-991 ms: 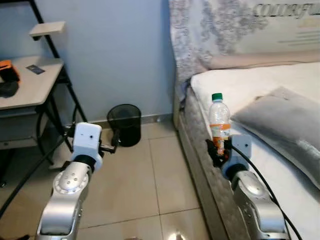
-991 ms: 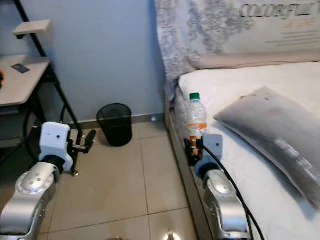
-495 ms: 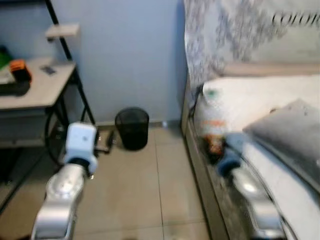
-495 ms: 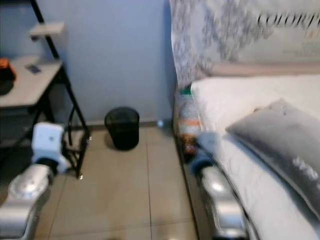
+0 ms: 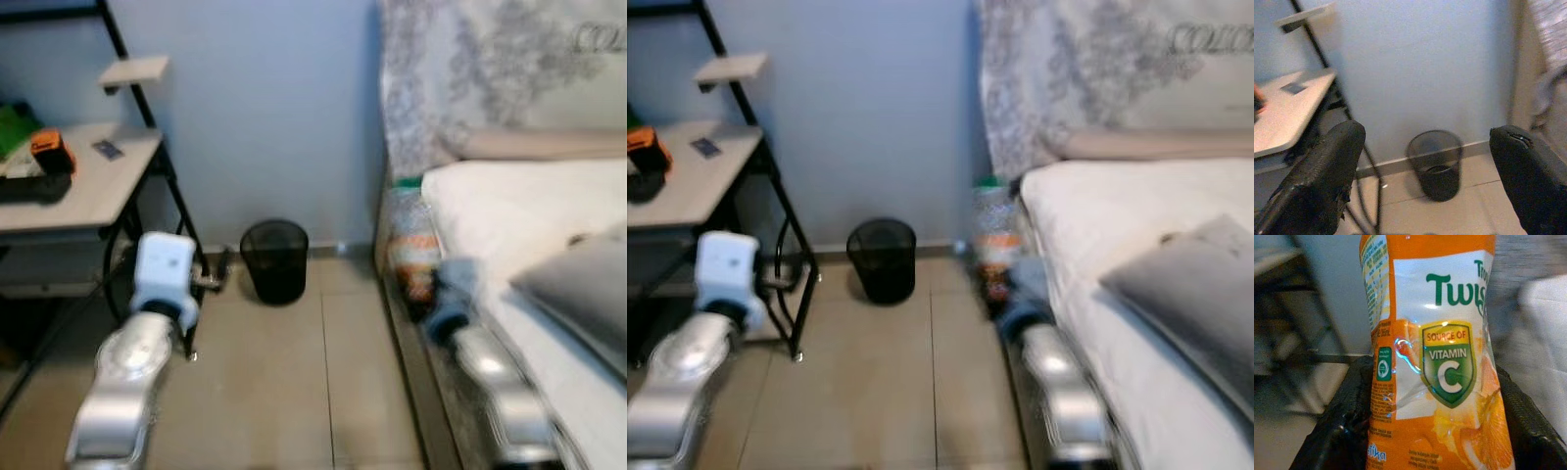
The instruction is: Clean up the room
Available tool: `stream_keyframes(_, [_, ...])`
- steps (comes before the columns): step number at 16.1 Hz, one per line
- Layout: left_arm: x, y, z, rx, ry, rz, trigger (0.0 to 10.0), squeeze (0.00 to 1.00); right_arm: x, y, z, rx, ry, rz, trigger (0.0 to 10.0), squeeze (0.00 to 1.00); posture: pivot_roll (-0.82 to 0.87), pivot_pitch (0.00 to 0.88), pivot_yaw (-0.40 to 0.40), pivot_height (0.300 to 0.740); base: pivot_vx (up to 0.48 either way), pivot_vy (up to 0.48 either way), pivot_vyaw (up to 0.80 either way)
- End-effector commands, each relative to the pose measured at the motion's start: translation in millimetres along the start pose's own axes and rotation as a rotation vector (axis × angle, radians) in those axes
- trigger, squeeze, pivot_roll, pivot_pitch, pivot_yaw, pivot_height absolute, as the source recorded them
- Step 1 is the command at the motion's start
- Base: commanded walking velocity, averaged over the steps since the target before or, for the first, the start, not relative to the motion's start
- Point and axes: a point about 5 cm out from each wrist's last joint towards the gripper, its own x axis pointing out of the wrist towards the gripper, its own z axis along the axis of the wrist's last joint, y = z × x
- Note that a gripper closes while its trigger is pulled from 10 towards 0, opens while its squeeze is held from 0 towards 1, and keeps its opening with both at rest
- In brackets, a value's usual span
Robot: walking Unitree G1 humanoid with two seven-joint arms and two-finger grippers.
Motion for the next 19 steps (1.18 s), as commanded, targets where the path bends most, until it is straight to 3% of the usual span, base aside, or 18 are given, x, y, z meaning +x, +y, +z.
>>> stream_keyframes(1, [-0.1,-1.8,-1,0.002,-0.004,-0.002,10.0,0.00,-2.1,-9.1,7,-0.012,-0.034,-0.034,10.0,0.00,0.01,0.000,0.075,0.740,0.319,0.000,0.80])
stream_keyframes(6, [-1.6,-2.2,-3,-0.013,0.003,0.012,10.0,0.00,-4.3,-17.5,6,0.035,-0.025,-0.061,10.0,0.00,0.02,0.000,0.061,0.740,0.305,0.000,0.16])
stream_keyframes(11, [-1.5,-8.0,-2,-0.005,0.000,-0.012,10.0,0.00,-3.0,-28.7,9,0.009,-0.030,-0.139,10.0,0.00,0.02,0.000,0.056,0.740,0.301,0.000,0.00])
stream_keyframes(19, [0.6,-12.6,0,0.010,-0.008,-0.032,10.0,0.00,-2.1,-25.4,8,0.008,-0.014,-0.133,10.0,0.00,0.02,0.000,0.049,0.740,0.301,0.000,0.00])
